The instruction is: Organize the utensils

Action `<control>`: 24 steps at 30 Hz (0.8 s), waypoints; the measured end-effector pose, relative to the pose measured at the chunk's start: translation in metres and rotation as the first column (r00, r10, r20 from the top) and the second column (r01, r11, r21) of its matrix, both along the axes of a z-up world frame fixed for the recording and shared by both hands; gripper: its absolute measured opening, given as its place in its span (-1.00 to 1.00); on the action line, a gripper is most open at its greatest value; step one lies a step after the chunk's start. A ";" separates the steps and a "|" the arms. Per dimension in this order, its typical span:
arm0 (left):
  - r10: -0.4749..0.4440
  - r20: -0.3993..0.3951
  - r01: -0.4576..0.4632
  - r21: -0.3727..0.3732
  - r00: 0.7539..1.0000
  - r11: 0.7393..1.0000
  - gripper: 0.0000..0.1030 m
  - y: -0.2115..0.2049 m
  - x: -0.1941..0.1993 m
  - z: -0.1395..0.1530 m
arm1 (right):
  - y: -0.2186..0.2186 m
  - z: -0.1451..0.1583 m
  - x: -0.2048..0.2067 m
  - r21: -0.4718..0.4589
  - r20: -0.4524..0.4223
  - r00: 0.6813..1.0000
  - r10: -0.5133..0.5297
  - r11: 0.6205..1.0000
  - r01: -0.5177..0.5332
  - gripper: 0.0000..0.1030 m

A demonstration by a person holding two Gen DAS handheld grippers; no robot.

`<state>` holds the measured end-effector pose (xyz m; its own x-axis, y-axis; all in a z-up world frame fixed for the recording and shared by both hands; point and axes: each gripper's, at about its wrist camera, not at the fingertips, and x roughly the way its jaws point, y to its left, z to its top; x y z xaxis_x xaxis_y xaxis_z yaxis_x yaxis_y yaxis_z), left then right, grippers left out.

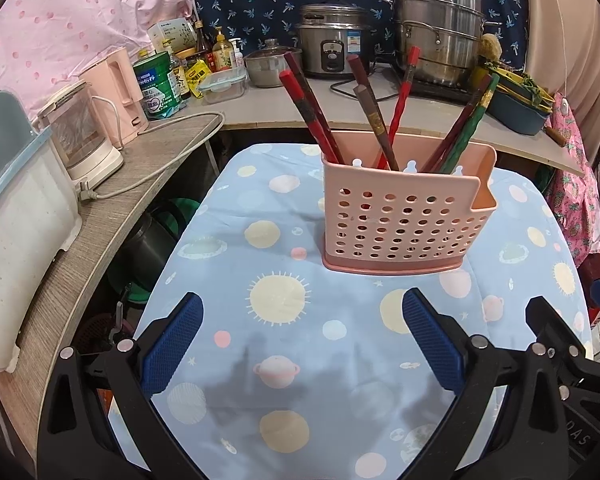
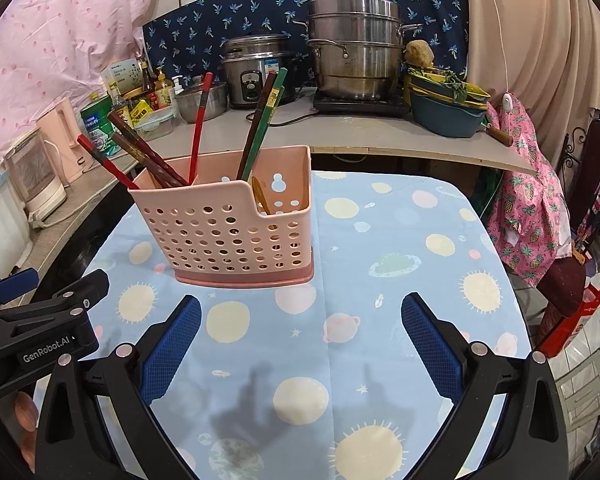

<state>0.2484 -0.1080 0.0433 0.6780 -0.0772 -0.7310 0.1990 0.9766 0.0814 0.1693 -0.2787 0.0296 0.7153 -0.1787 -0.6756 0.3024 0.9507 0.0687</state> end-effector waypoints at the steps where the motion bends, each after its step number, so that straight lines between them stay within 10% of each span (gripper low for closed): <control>1: -0.001 0.001 0.001 -0.001 1.000 1.000 0.85 0.000 0.000 0.000 | 0.000 0.000 0.000 0.000 0.000 1.000 -0.001 1.000 0.001 0.88; 24: -0.005 0.009 0.005 0.003 1.000 1.000 0.85 -0.004 -0.001 0.002 | 0.002 0.000 0.001 -0.001 0.002 1.000 -0.001 1.000 0.001 0.88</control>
